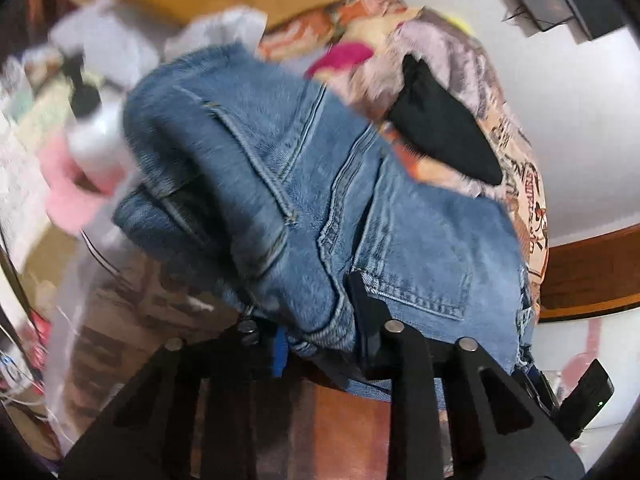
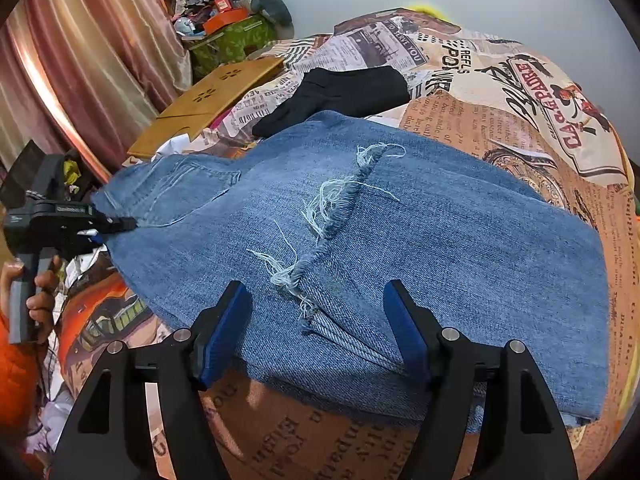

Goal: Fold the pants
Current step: 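Grasp the folded jeans edge with the left gripper and lift it up, then lay the lifted jeans over the stack with the left gripper and release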

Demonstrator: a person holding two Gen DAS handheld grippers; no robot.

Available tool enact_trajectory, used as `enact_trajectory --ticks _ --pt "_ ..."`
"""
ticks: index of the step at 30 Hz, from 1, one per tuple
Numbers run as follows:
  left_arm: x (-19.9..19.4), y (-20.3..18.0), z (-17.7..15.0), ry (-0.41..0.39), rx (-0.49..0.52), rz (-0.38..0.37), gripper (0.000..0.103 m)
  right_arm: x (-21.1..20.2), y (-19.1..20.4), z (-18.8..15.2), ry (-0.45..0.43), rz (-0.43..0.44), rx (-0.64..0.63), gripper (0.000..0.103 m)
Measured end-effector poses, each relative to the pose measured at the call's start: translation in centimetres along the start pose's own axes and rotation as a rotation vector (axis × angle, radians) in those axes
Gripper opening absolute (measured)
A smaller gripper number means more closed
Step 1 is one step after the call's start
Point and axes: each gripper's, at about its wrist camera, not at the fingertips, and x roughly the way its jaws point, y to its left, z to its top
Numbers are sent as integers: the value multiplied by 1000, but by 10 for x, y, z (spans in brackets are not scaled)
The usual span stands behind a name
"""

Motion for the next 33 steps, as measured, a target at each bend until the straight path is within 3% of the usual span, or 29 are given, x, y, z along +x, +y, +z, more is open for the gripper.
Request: enact_trajectory --ticks 9,13,18,21,27,33 --pt "-51 -66 10 -177 217 61 21 -41 -28 -9 -54 33 106 66" --pt "-79 -123 5 -291 372 74 21 -72 -63 -25 -102 -51 176 66" --pt "-99 -193 -6 -391 530 58 21 -86 -109 -48 -100 -179 274 66" --pt "-105 -239 -19 -444 617 31 20 -81 -133 -59 -96 -192 344 66" --pt "-101 -309 -44 -463 750 -51 20 -66 -145 -69 -96 -164 358 70" --pt "-76 -379 -80 -428 877 -126 20 -69 -150 -75 -114 -117 364 70"
